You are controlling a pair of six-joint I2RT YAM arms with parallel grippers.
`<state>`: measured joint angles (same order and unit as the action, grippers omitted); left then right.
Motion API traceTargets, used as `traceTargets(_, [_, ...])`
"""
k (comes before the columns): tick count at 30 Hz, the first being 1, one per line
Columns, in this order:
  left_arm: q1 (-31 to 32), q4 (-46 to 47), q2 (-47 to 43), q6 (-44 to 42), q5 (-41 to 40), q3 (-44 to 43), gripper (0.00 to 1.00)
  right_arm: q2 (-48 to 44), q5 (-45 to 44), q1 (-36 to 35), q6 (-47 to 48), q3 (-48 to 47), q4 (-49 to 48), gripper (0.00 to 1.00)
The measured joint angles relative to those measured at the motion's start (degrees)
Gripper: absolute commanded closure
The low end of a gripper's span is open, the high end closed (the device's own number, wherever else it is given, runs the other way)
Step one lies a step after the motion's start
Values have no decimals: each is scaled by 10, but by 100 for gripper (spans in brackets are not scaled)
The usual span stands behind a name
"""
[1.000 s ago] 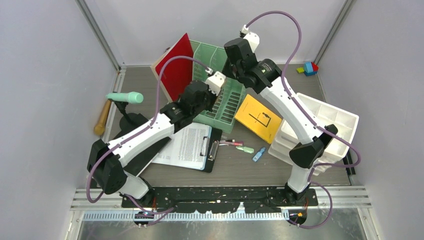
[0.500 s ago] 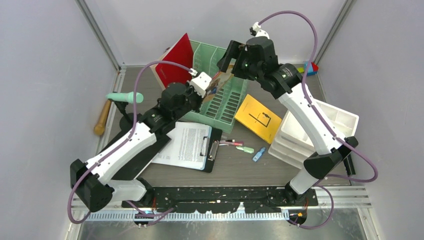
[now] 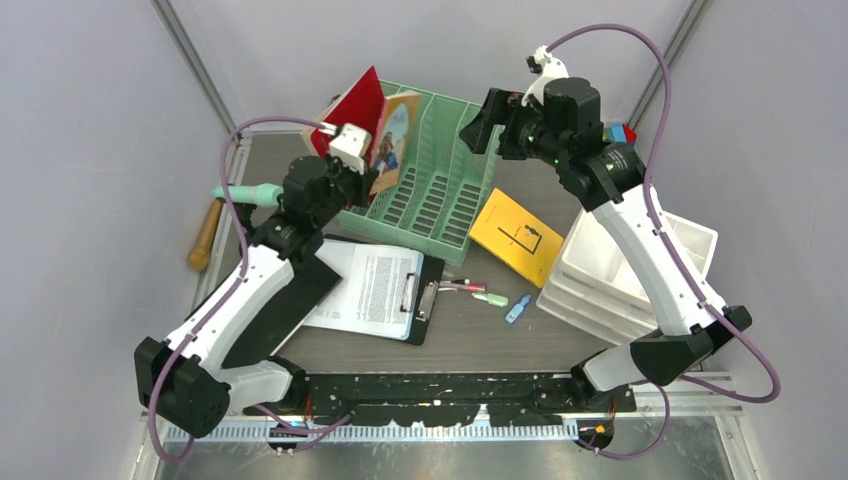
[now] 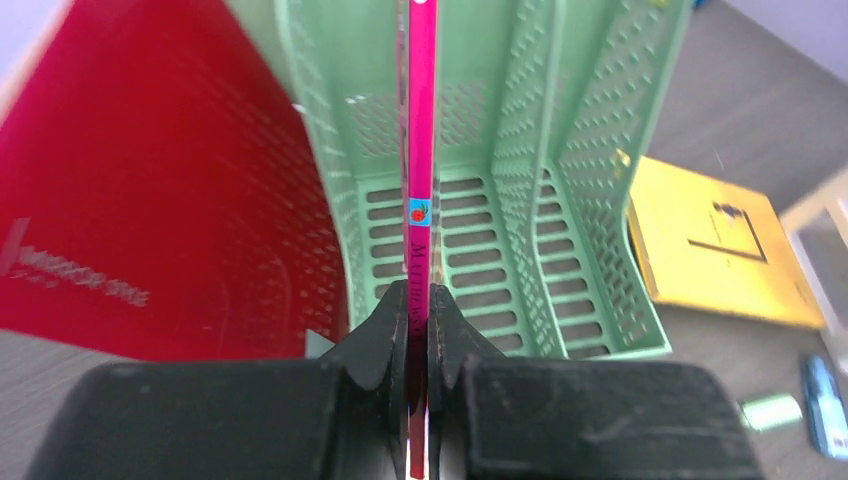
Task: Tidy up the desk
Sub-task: Place the book in the storage box.
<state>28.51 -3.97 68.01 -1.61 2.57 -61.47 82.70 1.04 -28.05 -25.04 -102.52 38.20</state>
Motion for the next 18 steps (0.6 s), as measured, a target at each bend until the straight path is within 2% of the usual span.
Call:
traceTargets(7, [-86,102,0,74,11,25,100,-12,40,0,37,5,-2,7])
traceTargets(18, [-89,241,68,91,53,74,100,-27,51,1,62,44,-5,7])
